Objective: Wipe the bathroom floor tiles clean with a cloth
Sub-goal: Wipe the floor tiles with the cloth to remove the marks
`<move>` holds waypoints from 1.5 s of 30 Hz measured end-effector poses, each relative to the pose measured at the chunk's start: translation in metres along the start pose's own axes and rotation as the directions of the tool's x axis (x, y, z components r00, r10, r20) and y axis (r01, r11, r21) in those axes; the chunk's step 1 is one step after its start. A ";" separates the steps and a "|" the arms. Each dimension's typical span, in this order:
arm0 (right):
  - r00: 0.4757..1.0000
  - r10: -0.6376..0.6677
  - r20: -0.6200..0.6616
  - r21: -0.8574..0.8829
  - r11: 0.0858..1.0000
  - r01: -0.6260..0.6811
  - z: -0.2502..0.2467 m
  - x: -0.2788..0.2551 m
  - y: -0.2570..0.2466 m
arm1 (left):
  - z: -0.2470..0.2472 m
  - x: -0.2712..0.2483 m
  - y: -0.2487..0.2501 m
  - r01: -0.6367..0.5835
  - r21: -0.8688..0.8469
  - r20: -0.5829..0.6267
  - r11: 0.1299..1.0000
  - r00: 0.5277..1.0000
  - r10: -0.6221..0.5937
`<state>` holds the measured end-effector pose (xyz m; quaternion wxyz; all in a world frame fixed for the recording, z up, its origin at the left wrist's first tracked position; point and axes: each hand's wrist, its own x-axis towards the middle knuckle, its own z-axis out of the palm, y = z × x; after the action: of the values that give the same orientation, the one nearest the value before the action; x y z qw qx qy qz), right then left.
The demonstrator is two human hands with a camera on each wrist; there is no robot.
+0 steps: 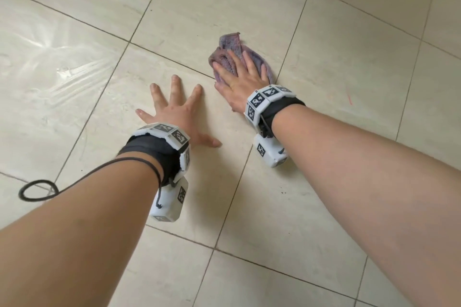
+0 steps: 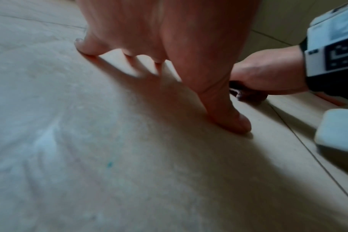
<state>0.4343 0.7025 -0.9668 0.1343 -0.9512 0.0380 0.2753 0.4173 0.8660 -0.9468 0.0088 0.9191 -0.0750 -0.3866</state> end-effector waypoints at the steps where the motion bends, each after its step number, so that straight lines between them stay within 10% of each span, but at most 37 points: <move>1: 0.999 0.030 -0.016 0.034 0.999 -0.029 -0.005 0.006 0.003 | -0.002 0.001 0.000 0.009 -0.006 0.000 1.000 1.000 -0.009; 11: 0.812 0.584 0.007 0.235 0.788 -0.569 0.020 -0.096 0.118 | -0.004 0.011 0.021 0.089 -0.093 -0.023 0.992 0.996 -0.091; 20: 0.965 0.262 0.004 0.138 0.956 -0.260 0.027 -0.078 0.059 | -0.002 0.016 0.033 0.121 -0.107 -0.082 0.987 0.988 -0.130; 29: 0.704 0.710 0.031 0.303 0.664 -0.684 0.000 -0.113 0.188 | 0.007 0.014 0.059 0.047 -0.064 -0.146 0.997 0.988 -0.056; 37: 0.947 0.318 0.048 0.190 0.928 -0.322 0.011 -0.074 0.086 | 0.011 0.018 0.074 0.034 -0.044 -0.163 0.998 0.986 -0.041; 45: 0.798 0.600 -0.064 0.300 0.774 -0.558 -0.036 -0.038 0.172 | 0.009 0.024 0.076 0.044 -0.053 -0.142 0.998 0.989 -0.051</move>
<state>0.3957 0.5269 -0.9582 0.1659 -0.8845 0.3763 0.2203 0.4176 0.7879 -0.9642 0.0278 0.9456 -0.0426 -0.3214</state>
